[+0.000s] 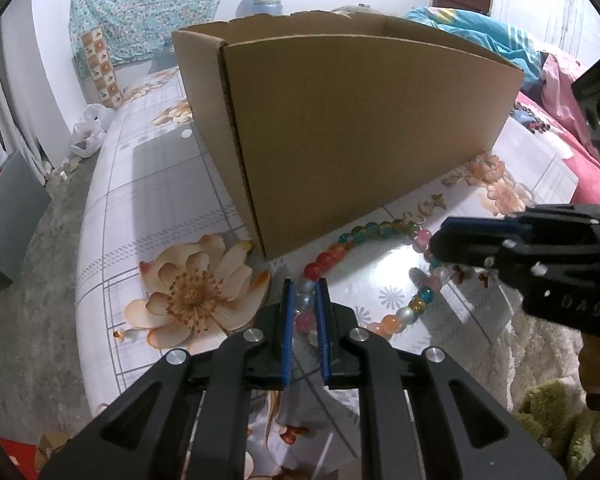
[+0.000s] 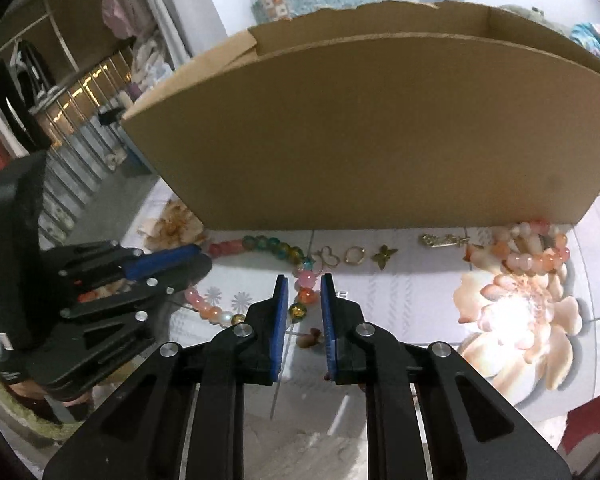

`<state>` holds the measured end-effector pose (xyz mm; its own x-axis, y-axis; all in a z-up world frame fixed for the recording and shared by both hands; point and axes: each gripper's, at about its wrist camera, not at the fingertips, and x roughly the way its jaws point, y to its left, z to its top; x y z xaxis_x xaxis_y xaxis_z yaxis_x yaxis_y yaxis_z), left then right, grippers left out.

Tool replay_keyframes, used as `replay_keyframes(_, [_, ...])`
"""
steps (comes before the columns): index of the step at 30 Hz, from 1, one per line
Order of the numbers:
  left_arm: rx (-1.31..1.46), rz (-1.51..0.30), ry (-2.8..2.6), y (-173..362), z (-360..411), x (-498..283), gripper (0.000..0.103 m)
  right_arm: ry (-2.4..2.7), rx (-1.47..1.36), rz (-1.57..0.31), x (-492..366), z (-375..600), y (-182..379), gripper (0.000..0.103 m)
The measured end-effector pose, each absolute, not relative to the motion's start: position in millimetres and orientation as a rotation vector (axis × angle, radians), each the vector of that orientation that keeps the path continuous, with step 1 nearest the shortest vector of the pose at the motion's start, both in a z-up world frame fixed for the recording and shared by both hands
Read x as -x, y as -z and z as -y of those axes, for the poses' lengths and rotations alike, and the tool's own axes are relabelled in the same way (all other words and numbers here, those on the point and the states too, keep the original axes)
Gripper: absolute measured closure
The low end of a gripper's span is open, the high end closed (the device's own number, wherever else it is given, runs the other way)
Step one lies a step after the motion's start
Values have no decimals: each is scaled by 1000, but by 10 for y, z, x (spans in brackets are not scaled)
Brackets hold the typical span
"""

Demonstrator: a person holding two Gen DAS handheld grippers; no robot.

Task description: Organize jewelry

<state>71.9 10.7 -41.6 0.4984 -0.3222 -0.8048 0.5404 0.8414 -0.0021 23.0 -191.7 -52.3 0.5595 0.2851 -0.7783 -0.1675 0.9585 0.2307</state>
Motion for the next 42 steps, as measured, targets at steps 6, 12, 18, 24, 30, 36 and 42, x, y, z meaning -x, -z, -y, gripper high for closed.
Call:
replay_keyframes(6, [-260, -901, 530, 424, -105, -713, 92, -250, -97, -942, -255, 1891, 533, 93])
replay_keyframes(12, [-226, -882, 558, 366, -149, -692, 94, -251, -140, -913, -212, 1990, 417, 96])
replay_keyframes(18, [-200, -835, 594, 162, -174, -607, 94, -257, -182, -885, -138, 2054, 286, 96])
replay_keyframes(24, [-150, -774, 662, -185, -207, -487, 94, -266, -212, -838, 13, 2154, -2, 96])
replay_keyframes(30, [-99, -675, 745, -704, -238, -453, 94, -291, -206, -741, 84, 2166, -437, 96])
replay_keyframes(36, [-165, -553, 731, -1154, -119, -728, 94, -367, -177, -703, -414, 2118, -784, 96])
replay_keyframes(42, [-220, -690, 670, -939, 62, -1467, 94, -427, -333, -908, -1305, 2220, -490, 96])
